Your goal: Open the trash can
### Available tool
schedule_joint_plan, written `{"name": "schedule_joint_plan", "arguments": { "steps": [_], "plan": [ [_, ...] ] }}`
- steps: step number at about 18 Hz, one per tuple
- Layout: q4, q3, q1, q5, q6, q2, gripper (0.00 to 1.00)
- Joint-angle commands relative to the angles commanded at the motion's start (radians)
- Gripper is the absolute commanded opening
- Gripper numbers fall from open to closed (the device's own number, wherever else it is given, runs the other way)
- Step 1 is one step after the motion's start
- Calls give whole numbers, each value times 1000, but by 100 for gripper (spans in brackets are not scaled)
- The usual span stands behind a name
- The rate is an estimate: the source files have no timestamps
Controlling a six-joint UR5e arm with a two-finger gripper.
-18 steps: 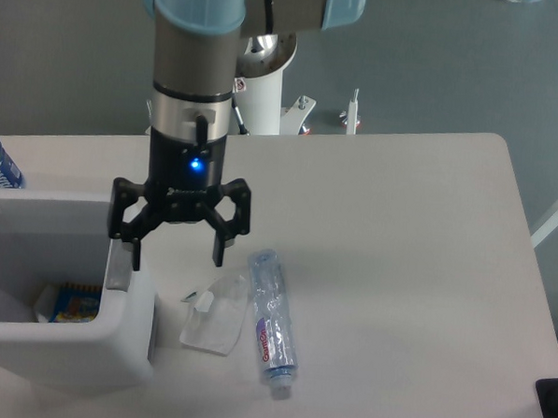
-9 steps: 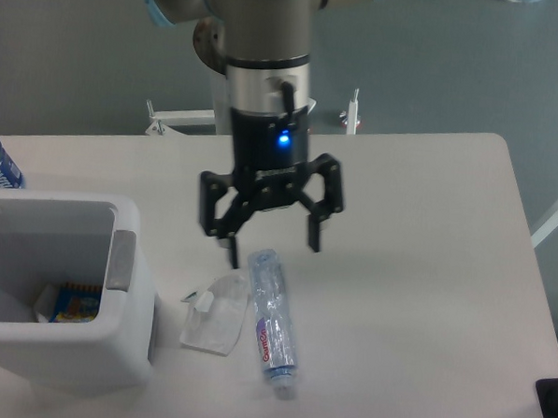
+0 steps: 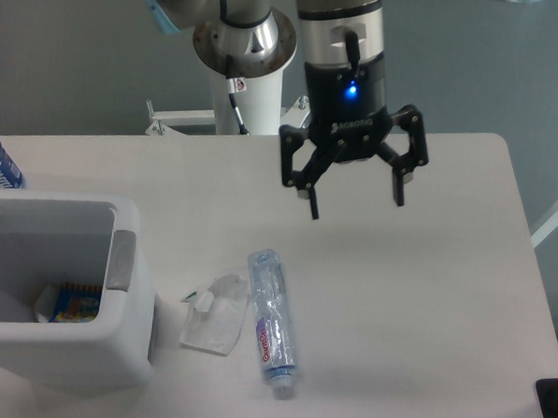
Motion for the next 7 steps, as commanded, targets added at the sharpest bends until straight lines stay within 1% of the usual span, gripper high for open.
{"name": "schedule_joint_plan", "arguments": {
  "steps": [3, 7],
  "plan": [
    [0, -11, 3, 23, 58, 5, 100],
    [0, -15, 9, 28, 74, 5, 100]
  ]
}}
